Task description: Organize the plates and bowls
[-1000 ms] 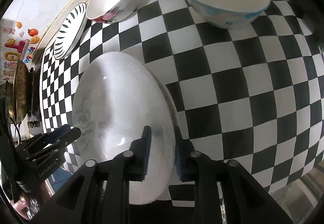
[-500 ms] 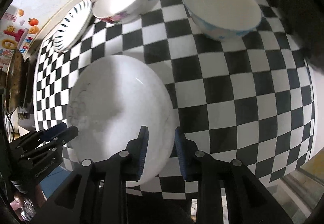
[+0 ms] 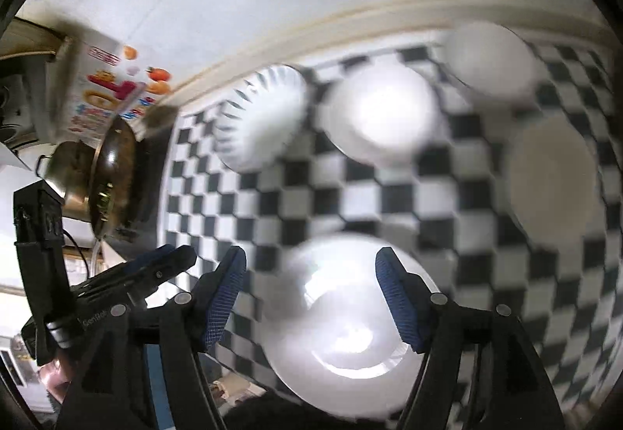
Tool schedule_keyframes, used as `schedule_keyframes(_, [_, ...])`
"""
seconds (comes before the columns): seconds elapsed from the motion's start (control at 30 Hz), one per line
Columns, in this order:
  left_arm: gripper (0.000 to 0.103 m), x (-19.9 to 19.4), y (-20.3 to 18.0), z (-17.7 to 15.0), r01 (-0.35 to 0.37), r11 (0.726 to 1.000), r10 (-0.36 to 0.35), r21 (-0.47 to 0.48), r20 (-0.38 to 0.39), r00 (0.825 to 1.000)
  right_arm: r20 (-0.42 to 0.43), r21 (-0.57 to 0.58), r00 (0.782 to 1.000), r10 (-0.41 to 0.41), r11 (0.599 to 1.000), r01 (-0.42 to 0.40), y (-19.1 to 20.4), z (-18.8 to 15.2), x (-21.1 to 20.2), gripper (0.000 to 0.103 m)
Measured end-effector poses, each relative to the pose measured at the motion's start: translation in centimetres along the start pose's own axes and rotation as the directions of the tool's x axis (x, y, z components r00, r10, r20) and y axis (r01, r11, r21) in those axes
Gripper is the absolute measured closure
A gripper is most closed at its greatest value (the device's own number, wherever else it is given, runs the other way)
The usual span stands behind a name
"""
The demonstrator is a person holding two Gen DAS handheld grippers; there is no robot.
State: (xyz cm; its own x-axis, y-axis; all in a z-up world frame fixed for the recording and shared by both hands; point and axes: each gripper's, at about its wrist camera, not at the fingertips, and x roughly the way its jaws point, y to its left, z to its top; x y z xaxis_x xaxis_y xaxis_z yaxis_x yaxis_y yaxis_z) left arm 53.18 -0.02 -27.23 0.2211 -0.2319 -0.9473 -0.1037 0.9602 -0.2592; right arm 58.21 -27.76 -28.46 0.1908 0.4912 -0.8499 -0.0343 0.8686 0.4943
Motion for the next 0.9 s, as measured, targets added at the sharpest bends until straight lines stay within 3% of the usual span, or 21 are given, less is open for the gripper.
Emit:
schedule_keyframes(0.17, [0.051,1.8,4.1,6.4,0.005,0.997,-0.005,-0.079,0.004,1.0,-0.045,-0.025,0.999,0.03,0.999,-0.031,2.8,6.8,4.6,0.032])
schedule_keyframes(0.4, [0.051,9.0,7.2,12.8,0.017,0.997,-0.025,-0.082,-0.104,0.994,-0.159,-0.073,0.982,-0.101,0.993,0.09,3.7,13.8,13.4,0.032])
schedule_keyframes(0.57, [0.051,12.9,7.6,14.8,0.024,0.997,-0.035,-0.067,-0.163,0.986,-0.212,-0.099,0.964,-0.158,0.985,0.14,3.1,17.0,17.6,0.034])
schedule_keyframes(0.9, [0.052,16.3,7.3,16.7,0.026,1.0,-0.026,-0.003,-0.213,0.977,-0.316,-0.059,0.942,-0.112,0.993,0.098,0.8,19.8,21.8,0.051])
